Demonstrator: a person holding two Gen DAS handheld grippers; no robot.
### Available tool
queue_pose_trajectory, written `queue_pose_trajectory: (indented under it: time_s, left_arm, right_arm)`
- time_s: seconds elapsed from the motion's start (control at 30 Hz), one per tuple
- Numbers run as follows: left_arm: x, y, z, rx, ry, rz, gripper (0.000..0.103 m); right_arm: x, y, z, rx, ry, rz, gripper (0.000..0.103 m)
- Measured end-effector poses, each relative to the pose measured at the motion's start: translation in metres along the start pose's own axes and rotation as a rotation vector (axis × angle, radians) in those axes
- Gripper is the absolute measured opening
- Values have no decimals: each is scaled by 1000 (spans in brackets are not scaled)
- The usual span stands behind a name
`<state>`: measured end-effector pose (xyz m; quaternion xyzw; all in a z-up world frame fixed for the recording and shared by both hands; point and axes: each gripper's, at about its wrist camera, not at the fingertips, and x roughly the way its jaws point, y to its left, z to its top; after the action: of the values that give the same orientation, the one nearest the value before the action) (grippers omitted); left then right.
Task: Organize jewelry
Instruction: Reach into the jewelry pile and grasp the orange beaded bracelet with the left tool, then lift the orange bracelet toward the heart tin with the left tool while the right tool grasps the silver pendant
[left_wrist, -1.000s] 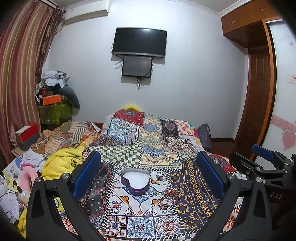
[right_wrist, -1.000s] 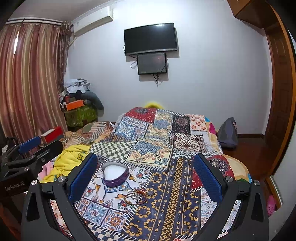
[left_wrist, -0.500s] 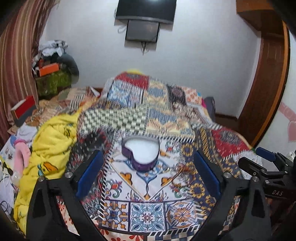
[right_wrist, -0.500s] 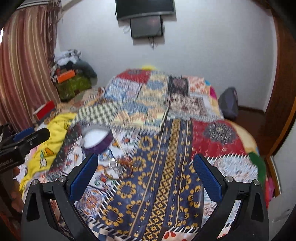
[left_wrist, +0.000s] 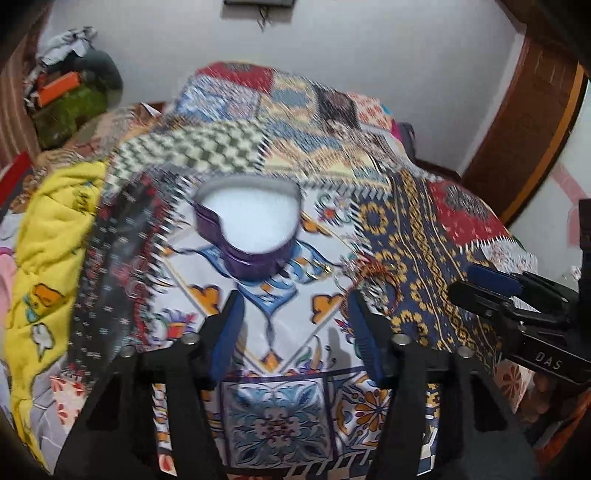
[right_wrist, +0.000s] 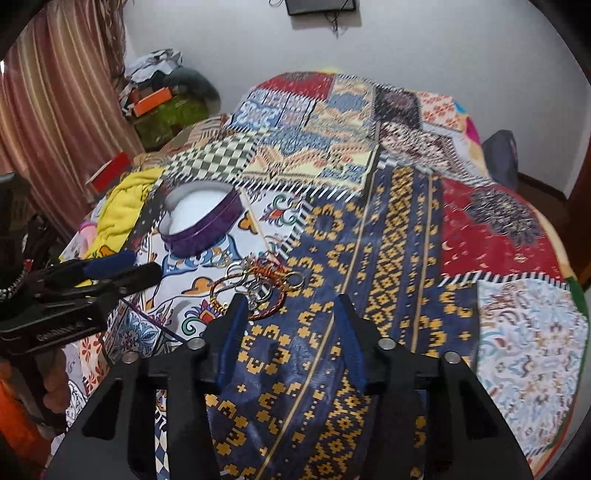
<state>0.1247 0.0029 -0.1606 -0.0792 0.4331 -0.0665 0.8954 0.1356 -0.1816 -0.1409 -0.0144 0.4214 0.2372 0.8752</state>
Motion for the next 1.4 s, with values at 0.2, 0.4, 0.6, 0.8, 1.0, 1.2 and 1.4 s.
queue_pose_trajectory:
  time_s: [0.2,0.4,0.6,0.8,1.0,1.2,1.4]
  left_arm:
    - [23,-13,2,49,59,-54,29]
    - [43,-22,5,73,89,-88,22]
    - [57,-26,5,80,105,-85,4]
    - [38,-31,10,90,54,-109,1]
    - [0,-30,20,87,-47,-110,1]
    - [-27,-12,20,60,-111,-63,1]
    - [-24,10,9,21,-86,-39,1]
  right_arm:
    - [12,-4,-2,3,41,10,41]
    - [19,-11,-2,19,55,12,41]
    - [22,-17,-2,35,64,22,41]
    - [17,-19,-1,48,54,26,41]
    - [14,-13,0,37,54,40,41]
    - [23,-3,3,27,79,82,41]
    - [44,10,6,6,127,113,34]
